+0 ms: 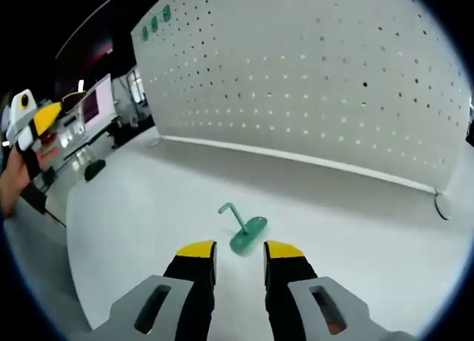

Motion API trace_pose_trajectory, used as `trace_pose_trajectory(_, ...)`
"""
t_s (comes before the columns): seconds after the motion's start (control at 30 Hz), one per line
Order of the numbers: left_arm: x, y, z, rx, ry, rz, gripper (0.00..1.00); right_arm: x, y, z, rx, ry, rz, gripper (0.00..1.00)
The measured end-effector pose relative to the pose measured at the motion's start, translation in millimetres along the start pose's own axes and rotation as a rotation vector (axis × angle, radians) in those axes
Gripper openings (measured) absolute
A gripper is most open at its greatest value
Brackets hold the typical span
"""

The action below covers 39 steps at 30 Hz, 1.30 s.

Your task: Insert the hook assembly into the mounting plate slot until the hook locks in place.

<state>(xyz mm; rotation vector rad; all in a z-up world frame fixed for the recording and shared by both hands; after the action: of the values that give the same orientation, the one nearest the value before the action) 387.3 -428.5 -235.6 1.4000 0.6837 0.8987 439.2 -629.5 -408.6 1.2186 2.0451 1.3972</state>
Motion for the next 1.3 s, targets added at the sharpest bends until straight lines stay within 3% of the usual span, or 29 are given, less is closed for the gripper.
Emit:
trace_pose_trajectory(0.6, -1.7, -7.5, 1, 0.027, -0.012, -0.003, 0.42, -2, -6.0, 13, 0.016, 0.015, 0.068, 0.17)
trace_pose_trajectory(1.3, -2.9, -11.7, 1, 0.043, -0.019, -0.005, 0.39, -5, -2.5, 14, 0.004, 0.01, -0.012, 0.05)
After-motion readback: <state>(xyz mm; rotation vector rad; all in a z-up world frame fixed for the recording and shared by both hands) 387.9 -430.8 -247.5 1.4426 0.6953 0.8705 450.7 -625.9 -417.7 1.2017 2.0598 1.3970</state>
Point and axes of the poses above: the point that each gripper's makers call its tool centre point, and the gripper's own axes: z roughly forward along the fingers, x roughly to its left, y roughly out of its top, the point moved 1 cm from there along -z, roughly backward along the fingers, and after that the axes turned 9 degrees about -x, right-handed, at the moved point
